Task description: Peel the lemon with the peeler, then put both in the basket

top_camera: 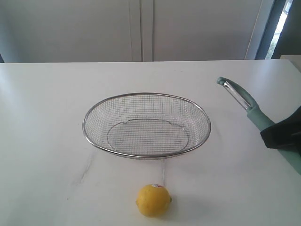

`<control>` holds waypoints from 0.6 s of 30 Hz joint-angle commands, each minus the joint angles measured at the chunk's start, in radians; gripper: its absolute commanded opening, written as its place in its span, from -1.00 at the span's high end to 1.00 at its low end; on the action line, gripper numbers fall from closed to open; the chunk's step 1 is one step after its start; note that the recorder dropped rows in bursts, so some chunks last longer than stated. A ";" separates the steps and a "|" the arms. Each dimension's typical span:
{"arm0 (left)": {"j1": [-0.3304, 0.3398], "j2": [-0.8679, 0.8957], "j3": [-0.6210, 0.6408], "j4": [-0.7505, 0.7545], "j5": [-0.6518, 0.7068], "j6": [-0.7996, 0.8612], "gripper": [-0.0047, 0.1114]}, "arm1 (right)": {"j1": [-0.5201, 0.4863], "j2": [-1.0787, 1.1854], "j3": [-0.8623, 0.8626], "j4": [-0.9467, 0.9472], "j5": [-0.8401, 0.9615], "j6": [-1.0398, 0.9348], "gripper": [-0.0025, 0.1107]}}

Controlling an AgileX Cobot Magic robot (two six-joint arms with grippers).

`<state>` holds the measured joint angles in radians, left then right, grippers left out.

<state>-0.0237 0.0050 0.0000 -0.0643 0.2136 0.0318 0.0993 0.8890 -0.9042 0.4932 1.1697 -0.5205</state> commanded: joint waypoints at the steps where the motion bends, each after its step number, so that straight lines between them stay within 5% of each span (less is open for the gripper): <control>1: 0.002 -0.005 0.000 -0.006 -0.003 -0.005 0.92 | 0.002 -0.008 0.004 0.007 -0.001 -0.002 0.96; 18: 0.002 -0.005 0.000 -0.006 -0.282 -0.005 0.92 | 0.002 -0.008 0.004 0.007 -0.003 -0.002 0.96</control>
<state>-0.0237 0.0050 0.0000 -0.0643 -0.0056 0.0318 0.0993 0.8890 -0.9042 0.4932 1.1697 -0.5205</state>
